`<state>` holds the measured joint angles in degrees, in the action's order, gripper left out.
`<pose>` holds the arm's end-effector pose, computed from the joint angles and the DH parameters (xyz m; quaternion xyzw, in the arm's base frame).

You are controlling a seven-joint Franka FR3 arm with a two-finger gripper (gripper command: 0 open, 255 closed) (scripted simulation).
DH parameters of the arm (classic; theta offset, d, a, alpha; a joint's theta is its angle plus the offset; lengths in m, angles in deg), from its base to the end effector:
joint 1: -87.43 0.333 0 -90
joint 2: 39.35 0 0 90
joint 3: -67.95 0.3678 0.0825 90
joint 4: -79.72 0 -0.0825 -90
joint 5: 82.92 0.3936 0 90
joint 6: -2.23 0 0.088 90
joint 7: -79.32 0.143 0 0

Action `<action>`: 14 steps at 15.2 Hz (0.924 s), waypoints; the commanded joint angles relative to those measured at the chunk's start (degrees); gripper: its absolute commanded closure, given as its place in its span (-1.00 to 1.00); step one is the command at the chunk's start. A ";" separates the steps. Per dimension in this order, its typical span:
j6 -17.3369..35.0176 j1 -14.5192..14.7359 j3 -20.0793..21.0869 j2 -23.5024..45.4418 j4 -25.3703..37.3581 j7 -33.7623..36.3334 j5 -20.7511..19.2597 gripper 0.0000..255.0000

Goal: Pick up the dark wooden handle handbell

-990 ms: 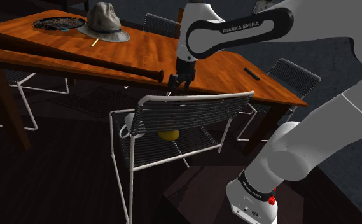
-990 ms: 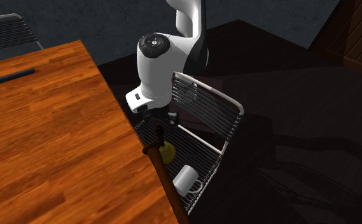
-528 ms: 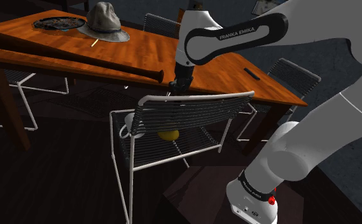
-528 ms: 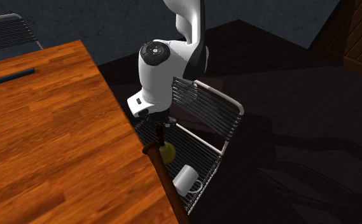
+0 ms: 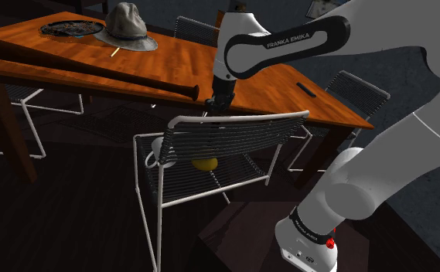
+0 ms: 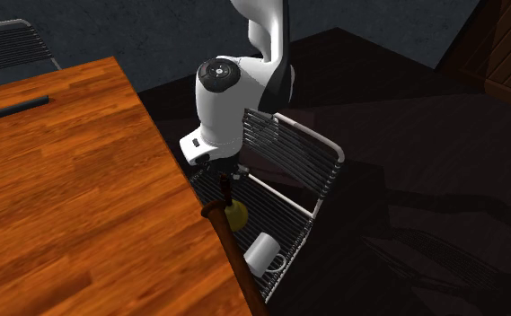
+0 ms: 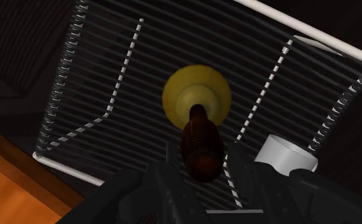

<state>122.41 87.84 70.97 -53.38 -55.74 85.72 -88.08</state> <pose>0.4544 0.0206 0.4303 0.9989 -0.0037 -0.0073 0.0458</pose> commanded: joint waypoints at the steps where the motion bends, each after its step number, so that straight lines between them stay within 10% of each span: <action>1: -0.87 0.00 -0.02 -0.28 0.50 -0.10 0.05 1.00; 14: -11.17 0.10 -0.08 -3.16 7.95 -1.10 0.58 1.00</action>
<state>112.36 87.90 70.84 -56.52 -48.89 84.64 -87.55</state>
